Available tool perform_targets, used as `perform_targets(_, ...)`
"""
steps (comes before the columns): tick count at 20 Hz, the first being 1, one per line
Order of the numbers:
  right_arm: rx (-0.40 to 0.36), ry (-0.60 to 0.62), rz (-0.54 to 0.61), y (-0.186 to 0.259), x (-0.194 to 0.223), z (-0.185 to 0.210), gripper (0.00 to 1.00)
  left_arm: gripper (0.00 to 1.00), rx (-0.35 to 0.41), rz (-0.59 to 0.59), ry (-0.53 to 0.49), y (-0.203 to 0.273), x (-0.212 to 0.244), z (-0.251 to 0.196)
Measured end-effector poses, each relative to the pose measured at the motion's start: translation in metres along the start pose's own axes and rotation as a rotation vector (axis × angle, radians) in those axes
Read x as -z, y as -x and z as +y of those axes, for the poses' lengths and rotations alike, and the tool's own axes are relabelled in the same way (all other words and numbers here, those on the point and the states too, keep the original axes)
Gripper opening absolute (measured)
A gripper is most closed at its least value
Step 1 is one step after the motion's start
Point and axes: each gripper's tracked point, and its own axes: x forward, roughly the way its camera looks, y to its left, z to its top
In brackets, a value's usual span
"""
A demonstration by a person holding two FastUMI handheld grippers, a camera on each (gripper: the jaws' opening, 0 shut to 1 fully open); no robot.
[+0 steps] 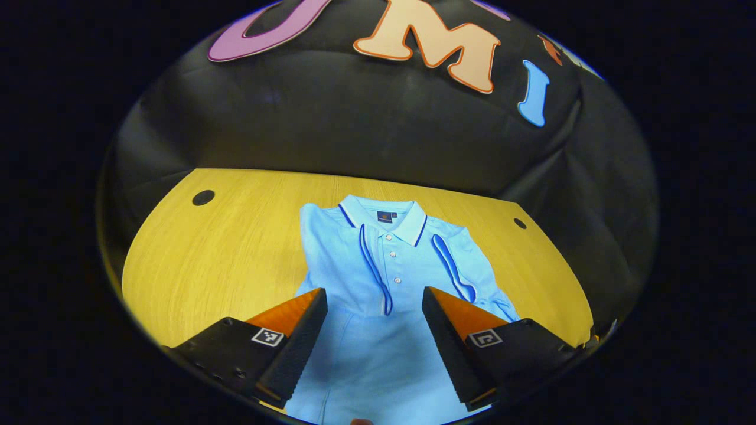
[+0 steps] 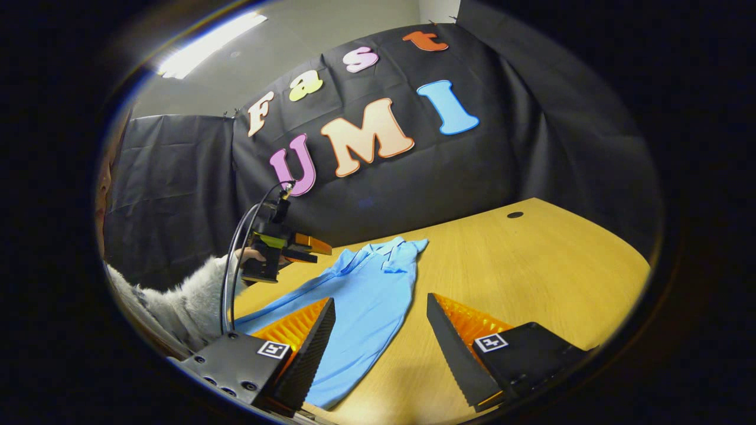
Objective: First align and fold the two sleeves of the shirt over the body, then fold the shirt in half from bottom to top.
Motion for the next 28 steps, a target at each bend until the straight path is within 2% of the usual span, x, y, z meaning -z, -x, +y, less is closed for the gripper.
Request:
perform_targets(3,-0.025,0.026,0.07,0.002,0.029,0.019,0.98,0.96,-0.01,-0.027,-0.041,0.061,0.033,0.017)
perform_targets(7,-0.056,0.07,0.141,0.009,0.059,0.044,0.98,0.96,0.004,-0.061,-0.009,0.129,0.088,0.028)
perform_targets(12,-0.055,0.142,0.209,0.021,0.089,0.055,0.98,0.96,-0.055,-0.122,0.03,0.194,0.155,0.045)
perform_targets(14,-0.06,0.156,0.233,0.025,0.098,0.058,0.98,0.96,-0.072,-0.112,0.019,0.213,0.181,0.045)
perform_targets(20,-0.045,0.201,0.275,0.035,0.117,0.057,0.98,0.97,-0.083,-0.056,-0.052,0.228,0.233,0.036)
perform_targets(28,-0.035,0.238,0.278,0.032,0.123,0.057,0.98,0.96,-0.146,-0.02,-0.09,0.223,0.246,0.053)
